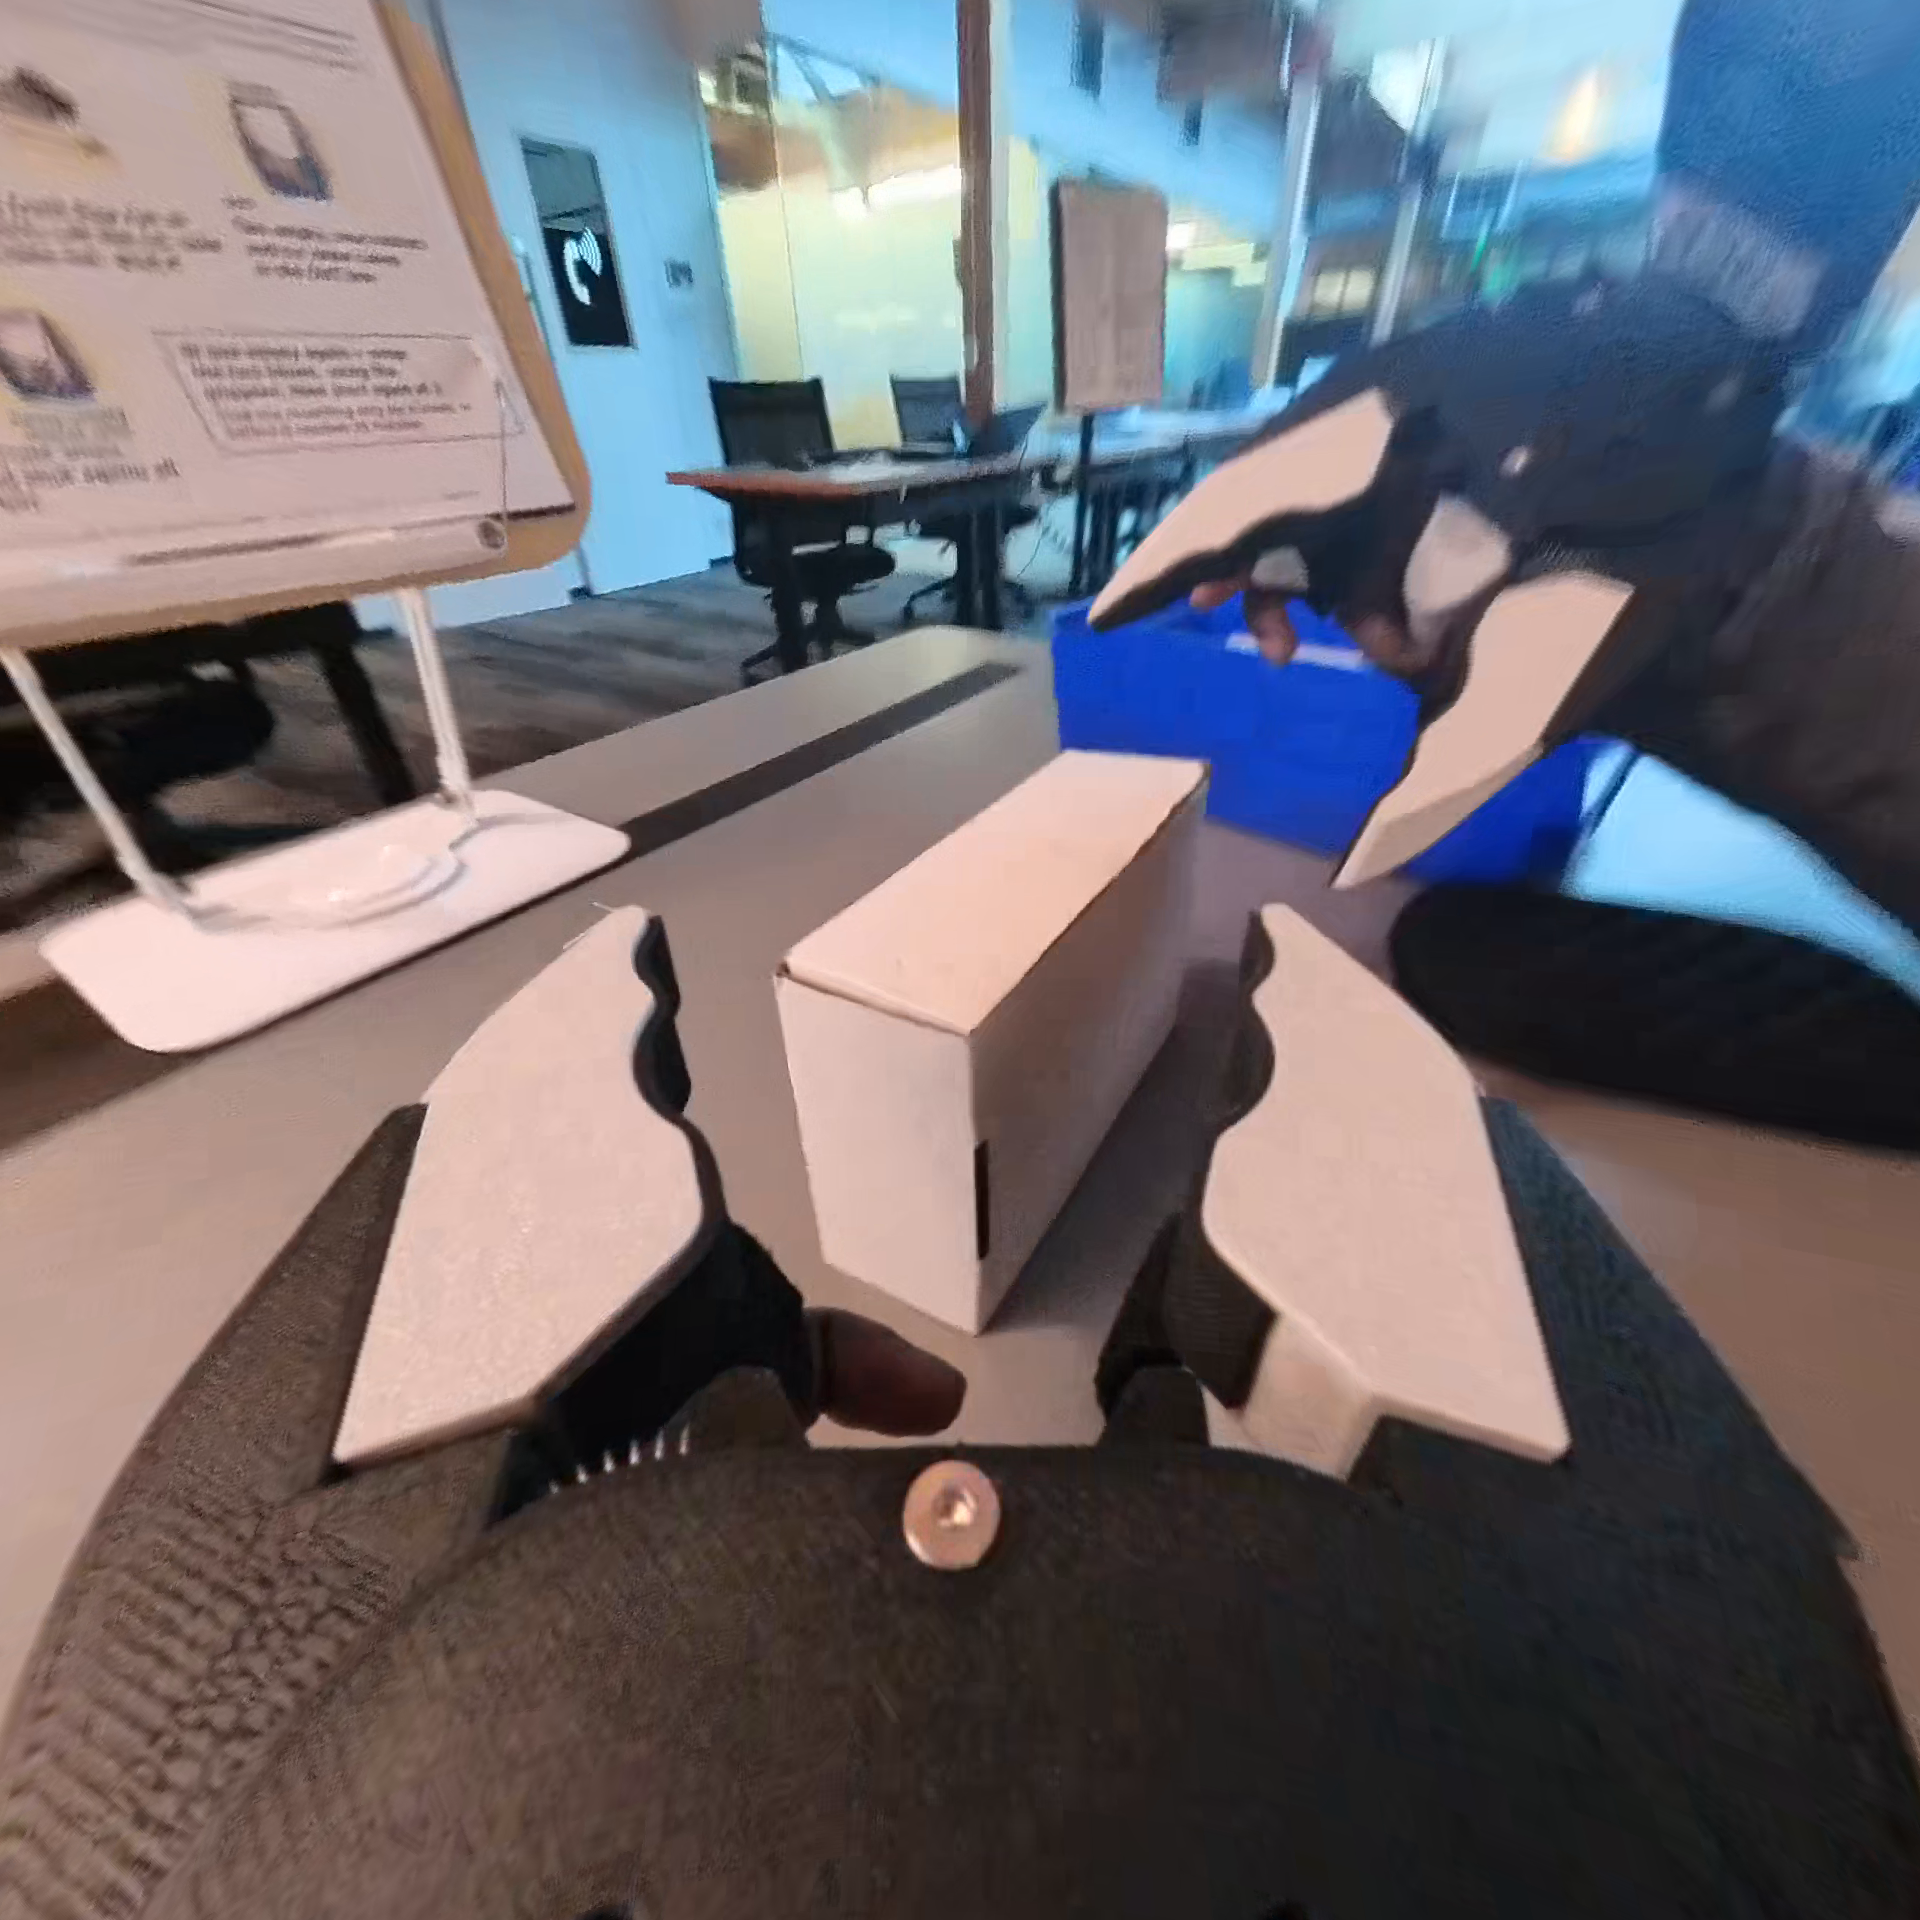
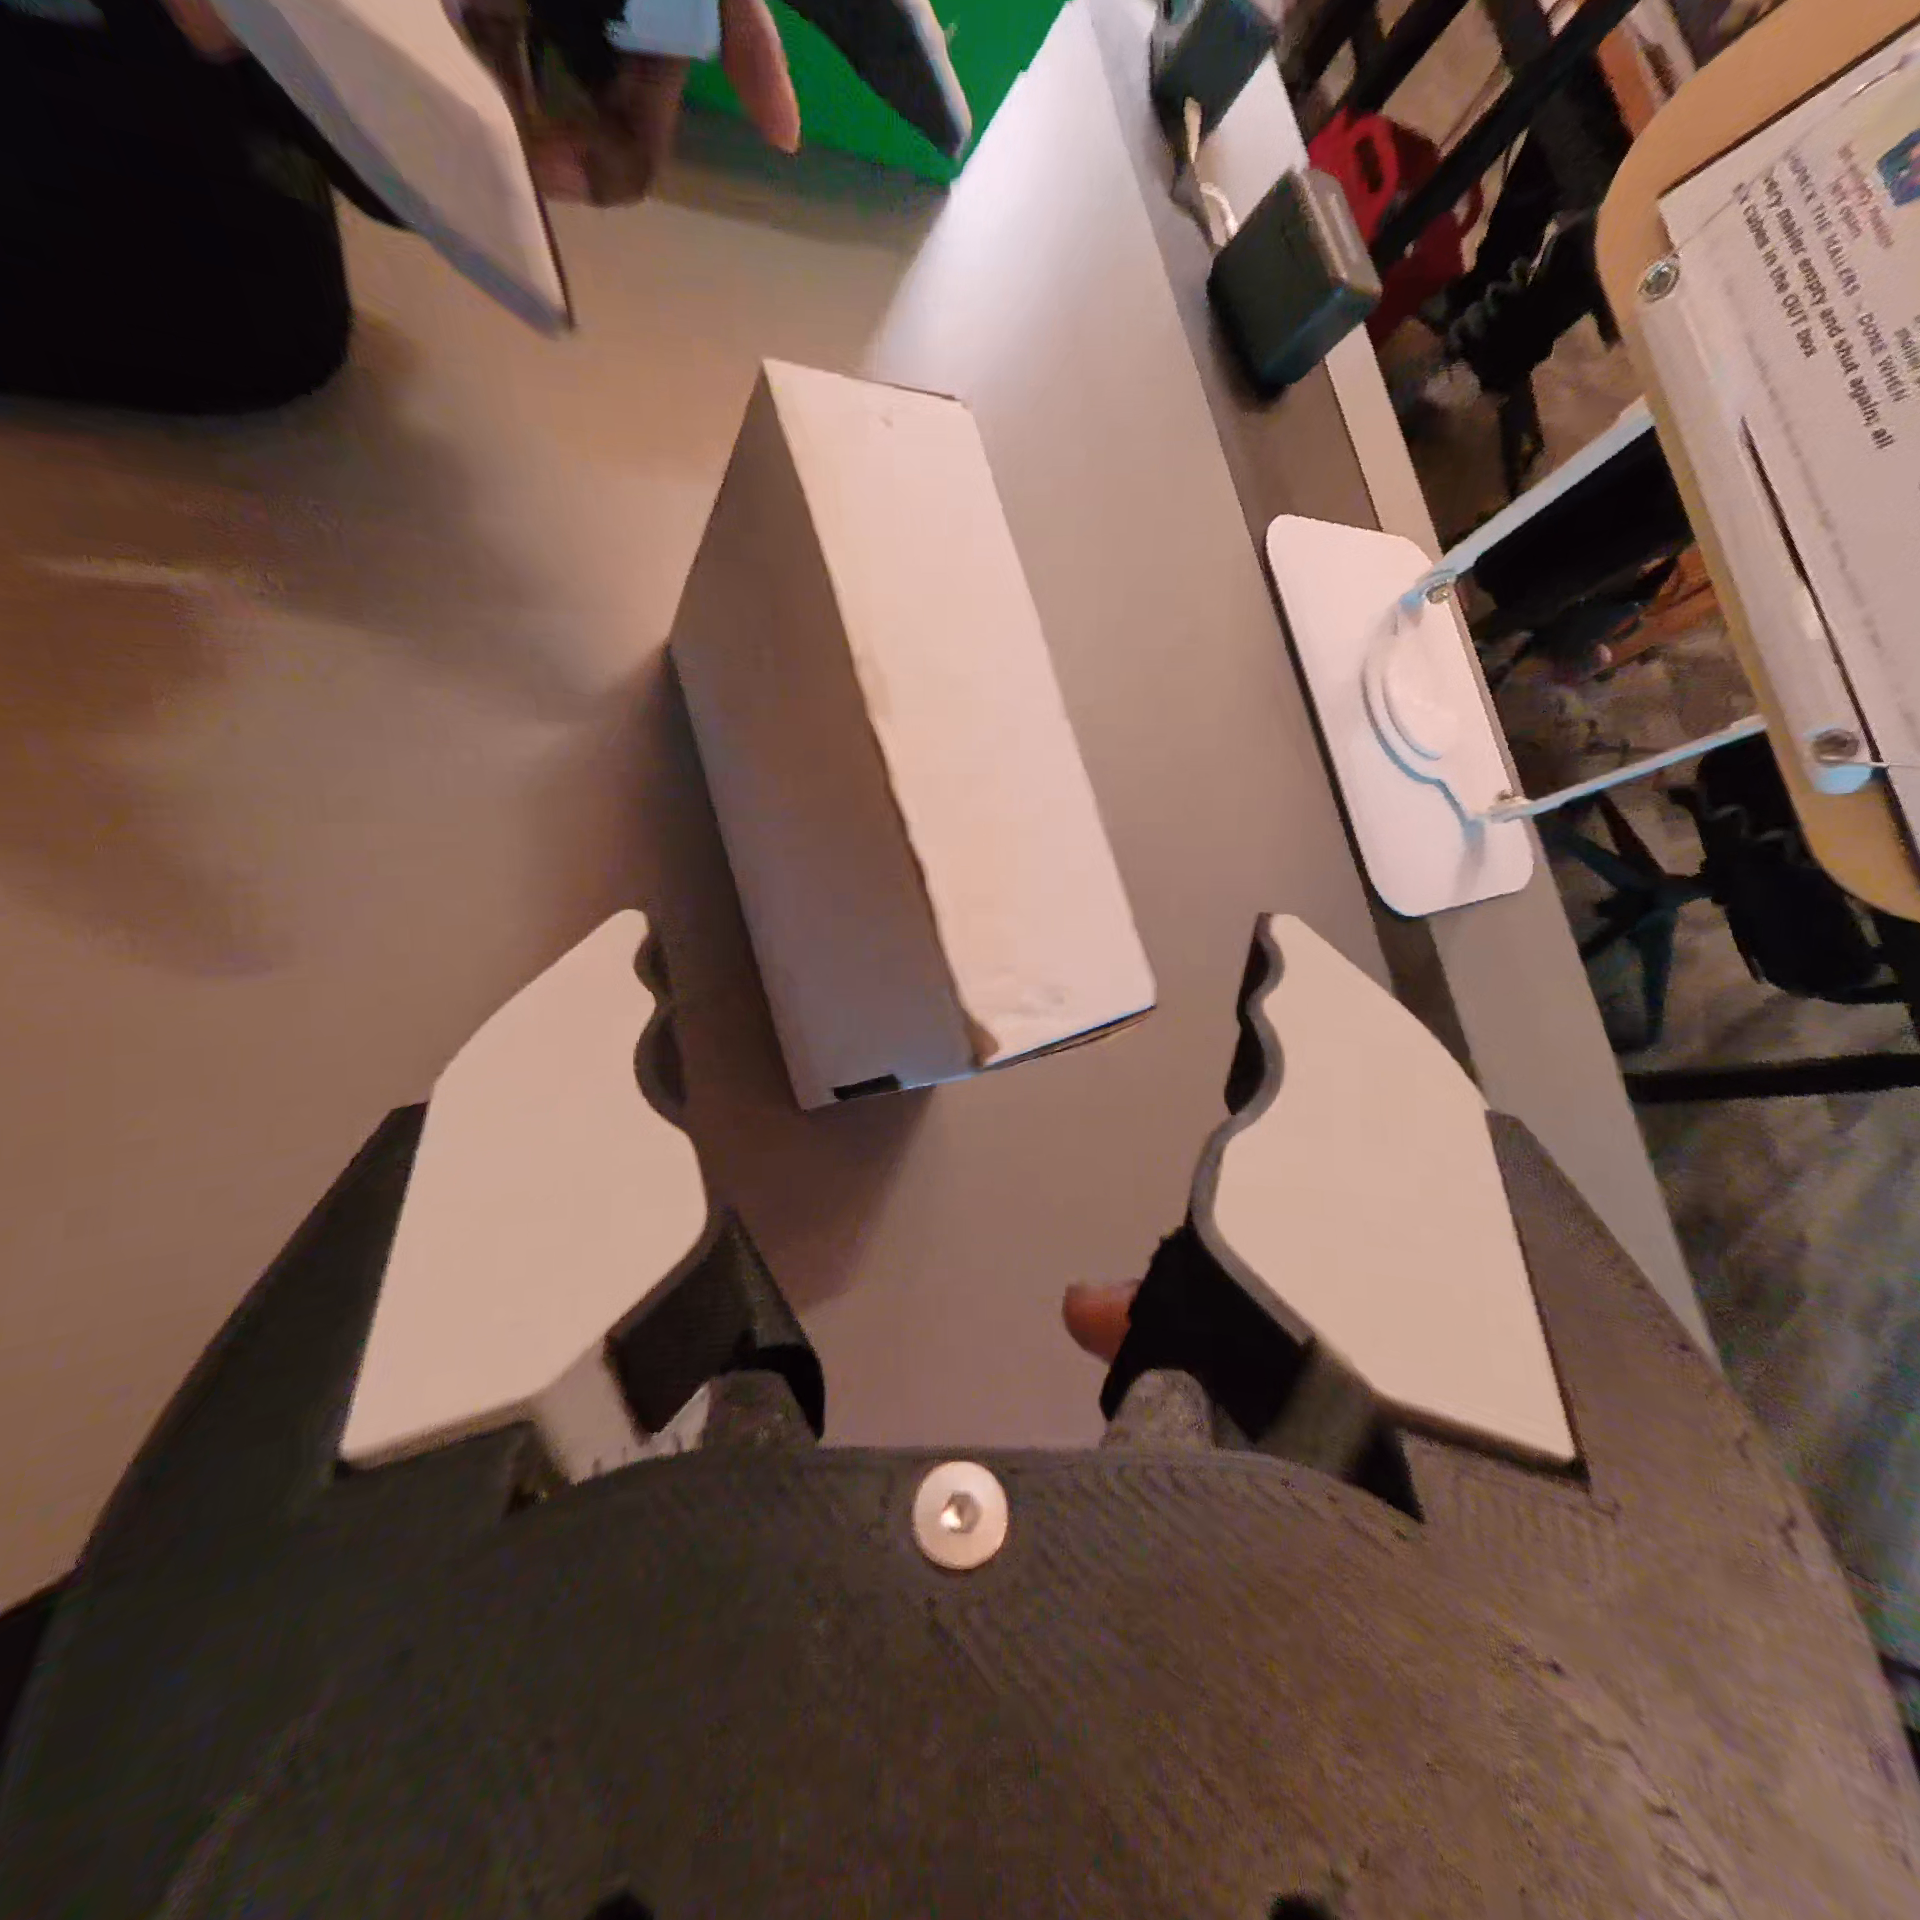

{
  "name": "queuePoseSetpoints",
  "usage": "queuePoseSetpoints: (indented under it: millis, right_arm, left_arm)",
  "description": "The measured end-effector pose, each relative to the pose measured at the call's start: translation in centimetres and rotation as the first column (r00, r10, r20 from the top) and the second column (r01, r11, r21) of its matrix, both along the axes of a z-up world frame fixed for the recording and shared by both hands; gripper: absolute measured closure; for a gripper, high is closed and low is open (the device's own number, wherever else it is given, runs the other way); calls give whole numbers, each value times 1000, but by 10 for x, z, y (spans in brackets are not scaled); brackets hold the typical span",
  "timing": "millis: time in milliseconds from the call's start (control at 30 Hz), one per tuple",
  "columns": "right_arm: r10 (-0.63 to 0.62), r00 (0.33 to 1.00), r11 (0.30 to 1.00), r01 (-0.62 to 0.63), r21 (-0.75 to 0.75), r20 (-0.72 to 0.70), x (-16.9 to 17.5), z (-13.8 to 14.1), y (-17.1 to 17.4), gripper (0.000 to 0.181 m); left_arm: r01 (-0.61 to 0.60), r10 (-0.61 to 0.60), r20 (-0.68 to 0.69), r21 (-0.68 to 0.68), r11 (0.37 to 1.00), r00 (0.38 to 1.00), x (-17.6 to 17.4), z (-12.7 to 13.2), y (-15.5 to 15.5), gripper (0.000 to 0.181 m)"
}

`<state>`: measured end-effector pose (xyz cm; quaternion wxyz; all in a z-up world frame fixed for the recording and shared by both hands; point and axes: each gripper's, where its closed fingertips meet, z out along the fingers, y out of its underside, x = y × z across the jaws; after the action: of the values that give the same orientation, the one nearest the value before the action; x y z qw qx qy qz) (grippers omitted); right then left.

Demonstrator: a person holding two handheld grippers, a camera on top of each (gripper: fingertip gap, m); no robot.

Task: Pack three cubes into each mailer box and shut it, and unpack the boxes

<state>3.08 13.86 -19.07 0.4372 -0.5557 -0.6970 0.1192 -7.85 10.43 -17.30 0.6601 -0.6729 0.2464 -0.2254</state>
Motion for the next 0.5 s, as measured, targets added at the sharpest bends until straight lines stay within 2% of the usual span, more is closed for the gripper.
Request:
queuePoseSetpoints:
  millis: [67, 100, 200, 300, 433, 500]
  right_arm:
    - [17, 995, 1000, -16, -14, 100, -8, -1, 4, 71]
    - [41, 986, 998, -31, -61, 162, -12, -6, 2, 68]
    - [100, 929, 978, -25, -209, 357, -22, -24, 0, 63]
    - [117, 893, 985, -47, -168, 435, -37, -31, 15, 84]
    - [158, 847, 982, -80, -173, 507, -45, -40, 17, 113]
    - [155, 840, 986, -97, -138, 520, -46, -41, 17, 117]
  left_arm:
    - [42, -35, 125, -56, 998, 991, -5, -2, 1, 78]
    - [65, -53, 144, -80, 995, 988, -5, -7, 1, 78]
    - [56, -49, 65, -97, 994, 997, -6, -23, 2, 78]
    - [40, -41, -20, -67, 997, 999, -5, -30, 2, 78]
    - [31, -32, -10, -52, 998, 999, -7, -26, 2, 79]
    - [9, -8, 15, -34, 999, 1000, -13, -22, 3, 80]
